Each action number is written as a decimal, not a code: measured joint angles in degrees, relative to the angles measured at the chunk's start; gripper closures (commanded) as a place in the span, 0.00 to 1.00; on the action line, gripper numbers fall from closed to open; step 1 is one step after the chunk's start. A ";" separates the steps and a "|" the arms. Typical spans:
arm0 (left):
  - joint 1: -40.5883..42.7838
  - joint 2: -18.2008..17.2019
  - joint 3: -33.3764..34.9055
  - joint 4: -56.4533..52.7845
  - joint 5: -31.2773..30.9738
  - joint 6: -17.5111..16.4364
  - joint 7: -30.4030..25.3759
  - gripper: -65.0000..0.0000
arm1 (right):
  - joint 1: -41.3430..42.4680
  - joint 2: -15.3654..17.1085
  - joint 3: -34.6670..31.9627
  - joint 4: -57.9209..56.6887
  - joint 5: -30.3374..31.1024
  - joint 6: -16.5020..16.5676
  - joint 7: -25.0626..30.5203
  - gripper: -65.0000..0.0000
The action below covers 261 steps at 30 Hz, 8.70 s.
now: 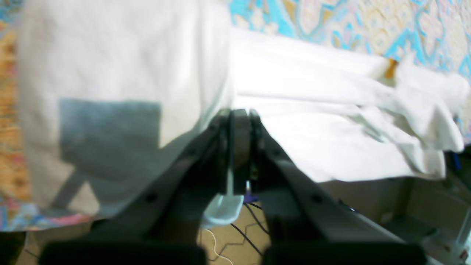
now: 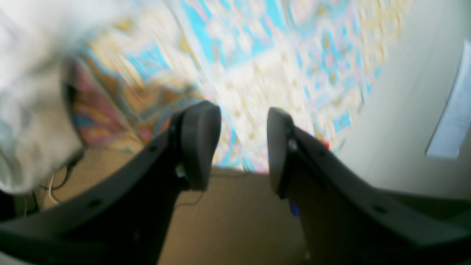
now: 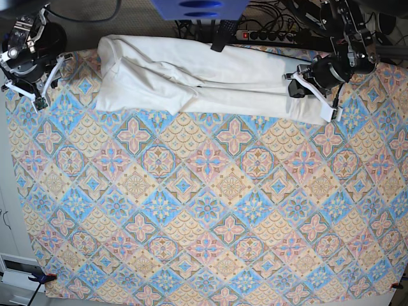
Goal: Fold the T-shirt properly
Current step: 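Fold the strip end held by the left gripper inward toward the right gripper, then regrasp the strip ends with both grippers and pull the strip taut, then lift the strip with both grippers and fold it in half toward the right gripper, then grasp the folded bundle edges with both grippers and fold them over again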
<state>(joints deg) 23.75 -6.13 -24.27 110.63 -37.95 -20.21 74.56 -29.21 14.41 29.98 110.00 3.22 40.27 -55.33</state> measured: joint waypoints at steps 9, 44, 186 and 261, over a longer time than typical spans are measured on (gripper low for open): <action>-0.44 2.36 9.70 0.00 0.22 0.42 -0.04 1.00 | 0.31 0.04 0.26 0.00 0.20 0.00 0.37 0.63; 0.22 -15.54 -2.25 5.68 -8.11 0.42 1.25 0.41 | 0.79 2.32 -2.58 -0.24 27.17 -0.39 -8.37 0.39; -20.22 6.10 31.28 -36.70 19.32 3.34 -30.49 0.89 | 20.44 -2.73 -39.95 -0.46 22.71 -0.39 -16.79 0.99; -7.15 1.09 40.61 -9.35 19.32 4.52 -19.82 0.89 | 42.21 -7.63 -48.87 -43.04 -1.55 0.00 7.61 0.98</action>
<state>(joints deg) 16.60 -5.04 16.34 101.27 -18.63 -15.68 54.74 12.99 6.79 -18.90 66.96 1.67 40.27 -47.72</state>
